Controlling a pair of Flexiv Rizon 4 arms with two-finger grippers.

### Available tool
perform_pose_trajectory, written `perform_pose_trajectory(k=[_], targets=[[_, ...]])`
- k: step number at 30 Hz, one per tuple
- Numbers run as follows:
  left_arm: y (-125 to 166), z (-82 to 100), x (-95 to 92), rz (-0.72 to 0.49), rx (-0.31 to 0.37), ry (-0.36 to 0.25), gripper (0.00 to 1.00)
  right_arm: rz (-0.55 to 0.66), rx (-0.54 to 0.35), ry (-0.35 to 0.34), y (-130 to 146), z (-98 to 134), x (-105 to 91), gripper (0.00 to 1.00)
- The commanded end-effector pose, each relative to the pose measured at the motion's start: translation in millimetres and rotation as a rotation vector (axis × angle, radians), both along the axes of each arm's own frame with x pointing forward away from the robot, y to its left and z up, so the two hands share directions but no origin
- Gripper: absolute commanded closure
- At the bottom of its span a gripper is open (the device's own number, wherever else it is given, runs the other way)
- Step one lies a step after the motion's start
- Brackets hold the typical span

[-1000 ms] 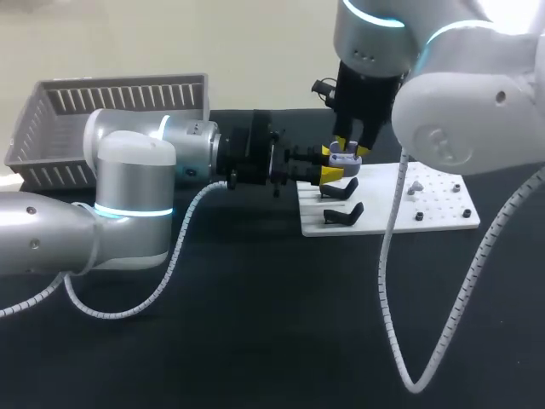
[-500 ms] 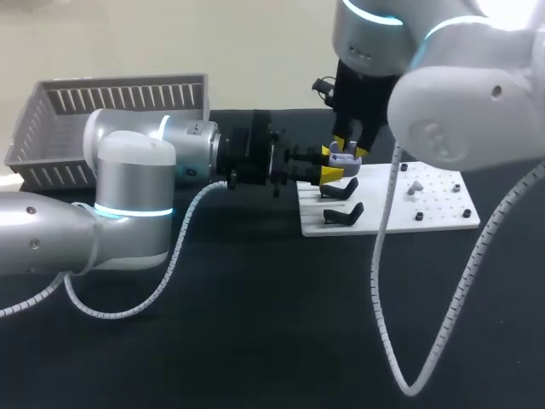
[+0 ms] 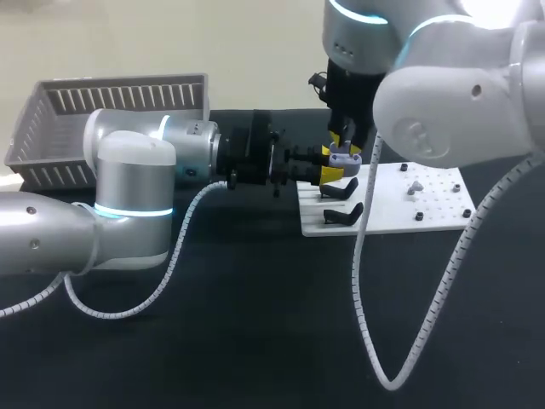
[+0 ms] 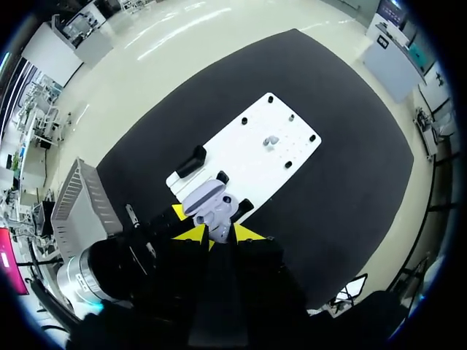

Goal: Pick up each earbud case from the left stands, insert the matching earbuds, close the lid, and place the case in the box.

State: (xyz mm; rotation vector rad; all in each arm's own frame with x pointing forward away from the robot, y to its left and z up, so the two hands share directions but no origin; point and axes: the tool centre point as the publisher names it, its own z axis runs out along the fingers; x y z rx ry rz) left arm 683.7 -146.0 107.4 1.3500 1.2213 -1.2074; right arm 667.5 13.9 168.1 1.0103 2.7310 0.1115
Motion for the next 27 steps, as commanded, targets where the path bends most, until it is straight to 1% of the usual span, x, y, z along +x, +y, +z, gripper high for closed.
perform_pose_trajectory(k=[1, 9, 27], targets=[[0, -0.3, 1.1, -0.002, 0.001, 0.001, 1.00, -0.011, -0.002, 0.001, -1, -2, 1.5, 1.00], [0, -0.3, 1.1, -0.002, 0.001, 0.001, 1.00, -0.027, 0.002, 0.020, -3, -8, 6.4, 1.00], [0, -0.3, 1.1, -0.002, 0.001, 0.001, 1.00, -0.039, 0.016, 0.021, -9, -13, 13.4, 1.00]])
